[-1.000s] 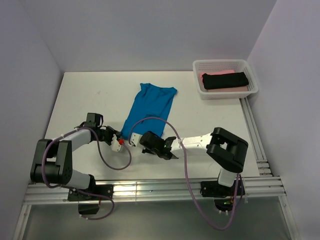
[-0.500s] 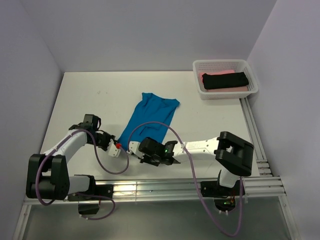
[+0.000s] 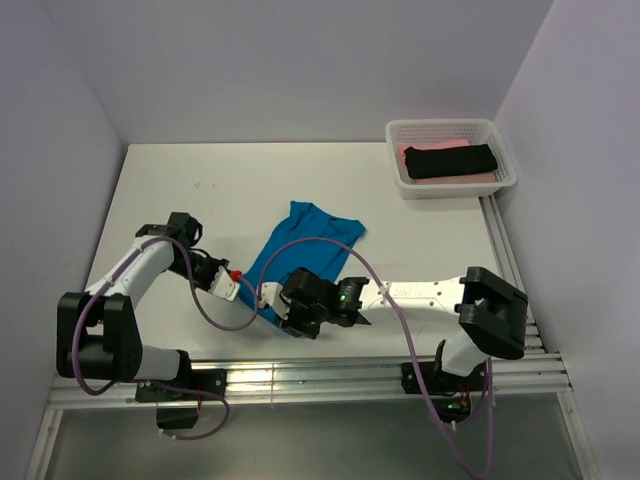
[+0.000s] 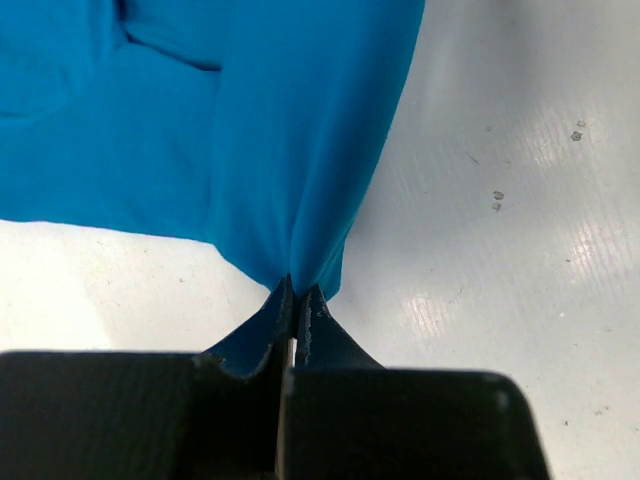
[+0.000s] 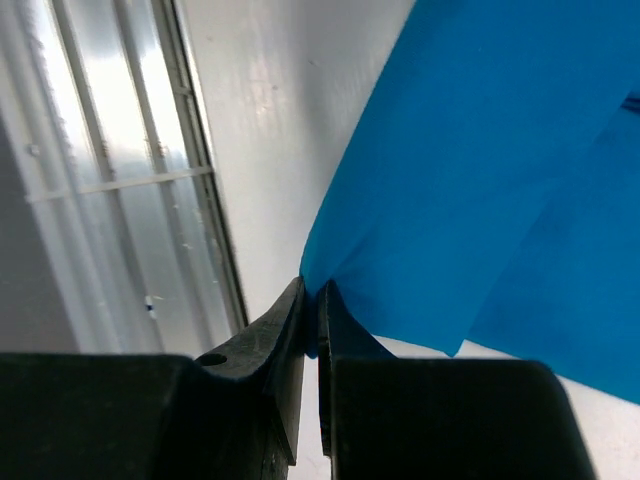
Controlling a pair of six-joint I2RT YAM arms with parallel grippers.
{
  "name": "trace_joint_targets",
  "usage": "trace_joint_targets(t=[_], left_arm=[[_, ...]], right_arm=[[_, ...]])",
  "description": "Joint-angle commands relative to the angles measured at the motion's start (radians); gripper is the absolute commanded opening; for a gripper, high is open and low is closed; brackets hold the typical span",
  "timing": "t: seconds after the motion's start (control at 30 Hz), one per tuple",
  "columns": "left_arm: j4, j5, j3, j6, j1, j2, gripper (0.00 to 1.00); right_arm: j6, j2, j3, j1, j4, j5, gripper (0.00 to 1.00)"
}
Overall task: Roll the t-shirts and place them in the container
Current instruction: Roll the tshirt
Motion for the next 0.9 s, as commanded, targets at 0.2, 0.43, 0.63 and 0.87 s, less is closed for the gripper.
trace_joint_targets(t=[0.2, 0.43, 0.63, 0.87], left_arm=[[-0.105, 0.025, 0.113, 0.183, 0.000, 0.010, 0.00], [-0.131, 0.051, 0.178, 0.174, -0.013, 0.056, 0.00], [-0.136, 0.049, 0.233, 0.140, -0.039, 0.123, 0.00], [-0.116, 0.042, 0.315, 0.111, -0.060, 0.215, 0.00]], right_arm=[[0.081, -0.097, -0.062, -0.053, 0.067, -0.190, 0.00], [0.126, -0.166, -0.151, -0.159, 0.176, -0.329, 0.00], [0.177, -0.172, -0.205, -0.238, 0.262, -0.418, 0.00], [0.177, -0.157, -0.217, -0.301, 0.270, -0.481, 0.00]])
